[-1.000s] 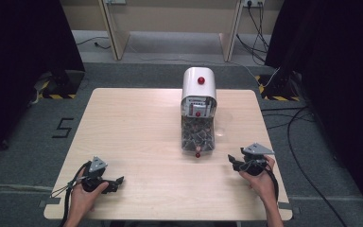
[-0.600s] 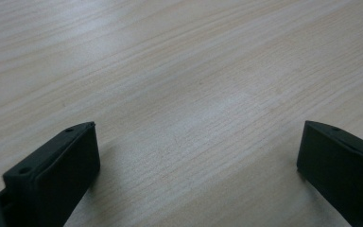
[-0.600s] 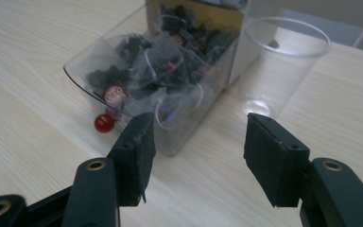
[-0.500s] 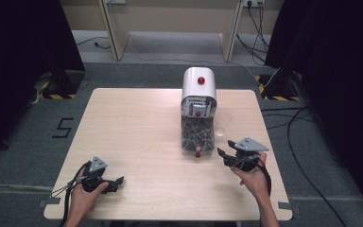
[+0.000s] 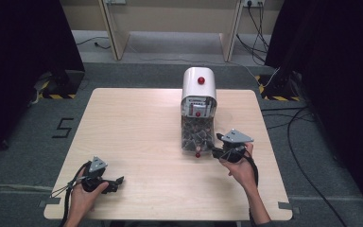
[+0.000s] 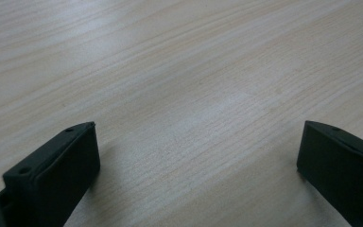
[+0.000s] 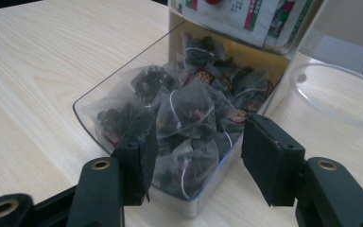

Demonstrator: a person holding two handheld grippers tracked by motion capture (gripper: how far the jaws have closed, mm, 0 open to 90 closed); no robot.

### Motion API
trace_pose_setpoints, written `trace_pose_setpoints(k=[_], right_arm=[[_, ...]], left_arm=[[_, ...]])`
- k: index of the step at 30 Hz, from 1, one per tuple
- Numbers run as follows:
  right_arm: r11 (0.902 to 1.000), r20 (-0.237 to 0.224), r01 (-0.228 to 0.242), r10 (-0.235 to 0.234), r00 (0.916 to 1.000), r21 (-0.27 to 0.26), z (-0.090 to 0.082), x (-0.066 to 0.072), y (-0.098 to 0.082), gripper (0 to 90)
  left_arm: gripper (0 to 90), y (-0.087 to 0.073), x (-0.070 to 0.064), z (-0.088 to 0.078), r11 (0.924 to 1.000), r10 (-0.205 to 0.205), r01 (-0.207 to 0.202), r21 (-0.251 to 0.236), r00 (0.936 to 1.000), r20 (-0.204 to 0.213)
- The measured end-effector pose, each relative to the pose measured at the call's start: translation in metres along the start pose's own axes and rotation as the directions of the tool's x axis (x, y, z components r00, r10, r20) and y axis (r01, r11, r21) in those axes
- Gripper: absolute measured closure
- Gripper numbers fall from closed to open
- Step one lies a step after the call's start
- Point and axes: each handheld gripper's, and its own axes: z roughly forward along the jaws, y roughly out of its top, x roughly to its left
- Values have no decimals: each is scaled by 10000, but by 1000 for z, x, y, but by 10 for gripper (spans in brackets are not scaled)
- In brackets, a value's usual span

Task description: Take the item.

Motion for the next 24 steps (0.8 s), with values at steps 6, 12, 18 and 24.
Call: trace_pose_setpoints(k=[6, 12, 18, 24], right_arm=[[10000, 28, -20, 20, 10000, -49, 9, -2, 5, 467], [9999, 33, 112, -112, 9999, -42, 19, -2, 10, 475], [10000, 42, 89, -89, 10000, -14, 27, -3, 12, 474], [10000, -53, 76, -76, 10000, 8, 35, -2, 14, 474]], left_arm=[[0, 0, 0, 0, 10000, 7, -7, 0, 10000, 0], [0, 0, 0, 0, 10000, -2, 2, -1, 10000, 0], [0, 0, 0, 0, 10000, -4, 4, 2, 10000, 0], [0, 0, 0, 0, 10000, -2, 2, -1, 10000, 2]])
